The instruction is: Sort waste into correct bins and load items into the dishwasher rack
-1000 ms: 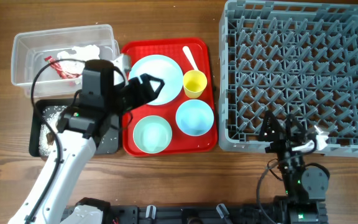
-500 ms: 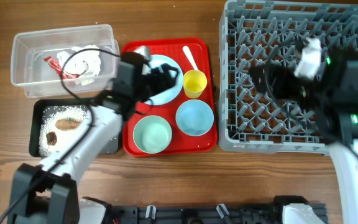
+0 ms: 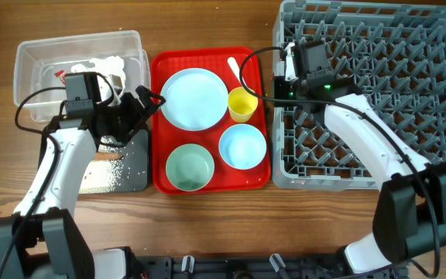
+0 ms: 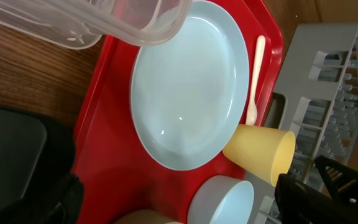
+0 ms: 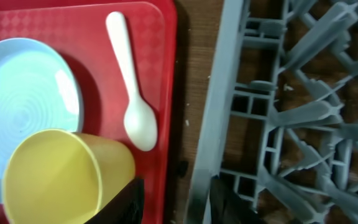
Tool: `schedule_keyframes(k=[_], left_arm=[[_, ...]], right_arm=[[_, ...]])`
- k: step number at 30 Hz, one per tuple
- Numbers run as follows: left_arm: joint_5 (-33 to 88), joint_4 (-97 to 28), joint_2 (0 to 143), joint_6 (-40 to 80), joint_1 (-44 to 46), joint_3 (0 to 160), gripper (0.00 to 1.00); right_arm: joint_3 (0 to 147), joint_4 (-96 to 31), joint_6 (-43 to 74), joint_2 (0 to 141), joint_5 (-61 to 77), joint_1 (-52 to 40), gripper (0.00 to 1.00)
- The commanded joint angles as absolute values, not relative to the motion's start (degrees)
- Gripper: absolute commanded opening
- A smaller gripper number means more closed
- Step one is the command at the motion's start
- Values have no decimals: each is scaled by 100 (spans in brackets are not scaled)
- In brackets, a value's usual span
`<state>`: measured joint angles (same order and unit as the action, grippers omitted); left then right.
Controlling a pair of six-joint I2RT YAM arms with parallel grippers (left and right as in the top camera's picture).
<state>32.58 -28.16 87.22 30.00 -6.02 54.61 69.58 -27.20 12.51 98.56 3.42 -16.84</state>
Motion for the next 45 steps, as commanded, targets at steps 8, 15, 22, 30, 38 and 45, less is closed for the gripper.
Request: schedule_keyframes(k=[8, 15, 22, 30, 38, 45], left_arm=[[3142, -2950, 8702, 2845, -622, 5433, 100], [3140, -2958, 8702, 2847, -622, 5433, 100], [3142, -2967, 8702, 2845, -622, 5433, 100], [3142, -2965, 8702, 2847, -622, 5433, 100], [3378, -2895, 8436, 2569, -281, 5435, 91], [3566, -1715, 8318, 2849, 644, 5627, 100]], right_arm=[[6923, -2823, 1527, 9992, 8, -1708, 13], [6709, -2921, 1662, 9992, 128, -1745, 4], [6709, -3258, 1640, 9992, 104, -1745, 4], [6709, -3288, 1496, 9992, -40, -1745, 10], [7380, -3155, 1321, 9664, 23, -1739, 71], [7662, -4071, 1306, 8226, -1, -1739, 88]])
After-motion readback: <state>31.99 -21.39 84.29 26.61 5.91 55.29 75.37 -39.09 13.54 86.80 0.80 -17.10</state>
